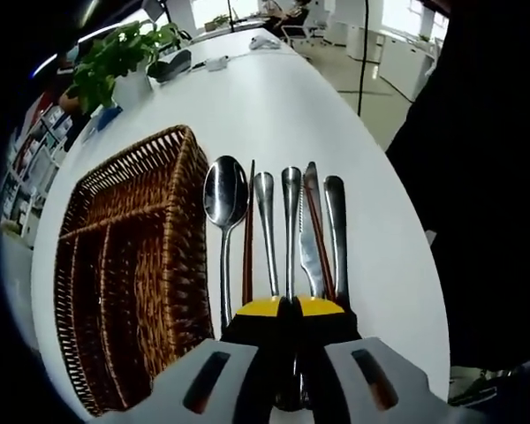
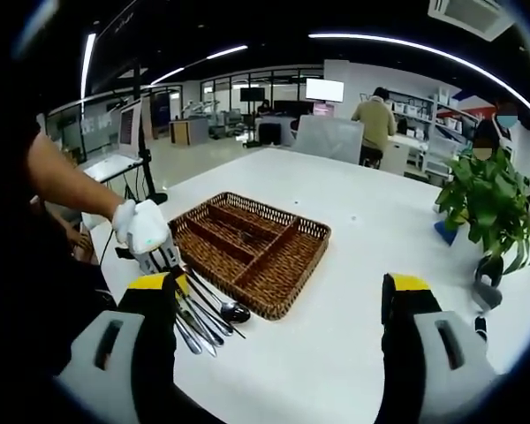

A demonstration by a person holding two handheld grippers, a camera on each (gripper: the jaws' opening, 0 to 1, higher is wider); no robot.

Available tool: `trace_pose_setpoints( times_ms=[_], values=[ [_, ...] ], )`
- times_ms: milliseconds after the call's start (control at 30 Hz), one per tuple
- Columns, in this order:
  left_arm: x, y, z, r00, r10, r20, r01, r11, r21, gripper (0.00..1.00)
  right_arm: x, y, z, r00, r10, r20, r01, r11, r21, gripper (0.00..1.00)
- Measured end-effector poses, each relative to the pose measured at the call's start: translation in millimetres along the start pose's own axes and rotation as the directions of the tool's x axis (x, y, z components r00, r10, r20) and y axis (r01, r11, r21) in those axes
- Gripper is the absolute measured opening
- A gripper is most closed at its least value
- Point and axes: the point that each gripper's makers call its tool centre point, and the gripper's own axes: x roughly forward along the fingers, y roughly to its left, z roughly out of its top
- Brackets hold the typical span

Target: Arrange the knives, forks, and spoons in their matching storage slots by inserting each utensil handle-first until every utensil is classified and aligned in the correct compartment

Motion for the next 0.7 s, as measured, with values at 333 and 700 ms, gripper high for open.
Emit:
trace_pose_setpoints(
  times_ms=[333, 700],
  values=[
    [6.5, -2.7, -6.0, 0.999, -0.014, -0.035, 0.014, 1.0, 0.011, 0.07, -0.7, -1.5, -0.9, 1.0, -0.006, 0.0, 0.006, 1.0, 0.007, 1.0],
    [5.6, 0.4, -4.7, 1.0, 0.012, -0.016, -0.012, 1.0, 0.004, 0.03, 0.1, -1.3, -2.6, 1.0, -0.006, -0.003, 0.006, 1.0, 0.01, 1.0]
  ],
)
